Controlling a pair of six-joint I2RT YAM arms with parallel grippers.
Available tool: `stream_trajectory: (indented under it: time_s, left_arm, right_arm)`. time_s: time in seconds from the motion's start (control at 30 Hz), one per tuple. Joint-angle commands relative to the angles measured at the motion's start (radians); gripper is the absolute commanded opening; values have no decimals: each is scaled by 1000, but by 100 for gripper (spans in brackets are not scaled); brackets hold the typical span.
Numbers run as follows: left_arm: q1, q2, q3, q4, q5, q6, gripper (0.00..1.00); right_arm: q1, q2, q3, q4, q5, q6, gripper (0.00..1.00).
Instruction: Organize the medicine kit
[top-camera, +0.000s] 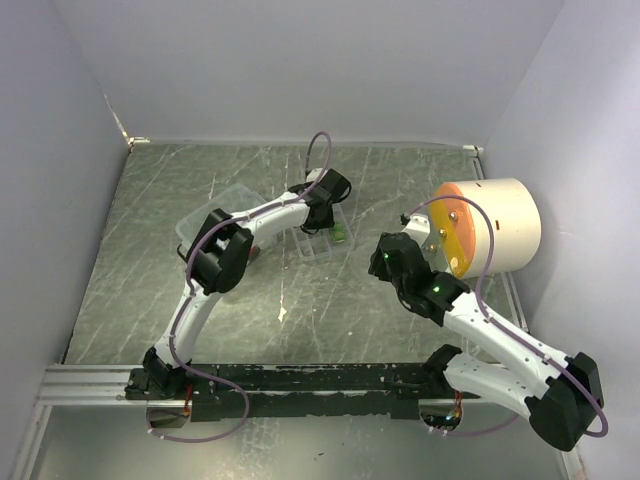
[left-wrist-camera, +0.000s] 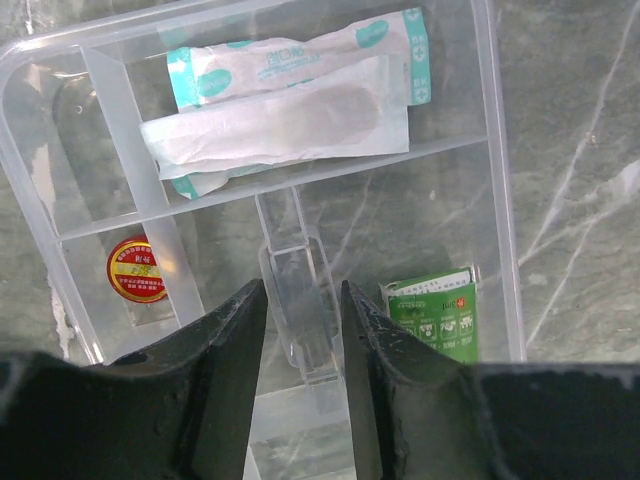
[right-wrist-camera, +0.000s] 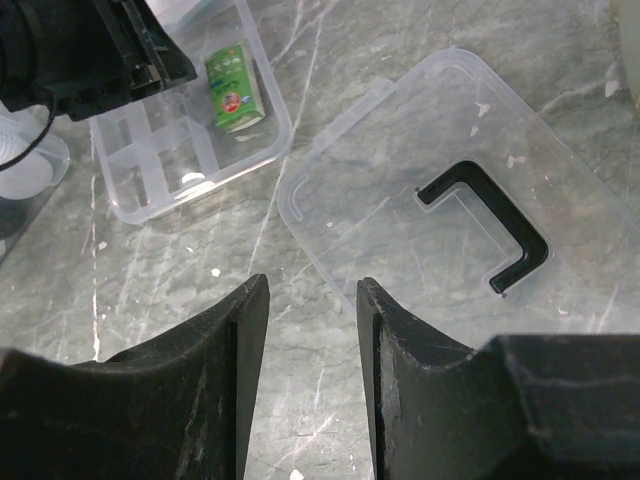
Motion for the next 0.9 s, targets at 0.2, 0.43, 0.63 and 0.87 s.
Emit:
stream_trajectory:
  time_s: [0.2, 0.43, 0.63, 0.87]
  left_arm:
    - [8, -66, -111, 56, 91, 213, 42]
    - [7, -108, -173, 132, 160, 326, 42]
    - [7, -59, -102, 59, 144, 320, 60]
    - [0, -35, -89, 31, 76, 274, 51]
  right_arm:
    - [0, 15, 18, -12, 41, 16, 39]
    - [-1, 27, 15, -29, 81, 30, 38]
    - [-1, 32, 7, -22, 80, 31, 38]
    - [-1, 42, 3, -16, 71, 37, 38]
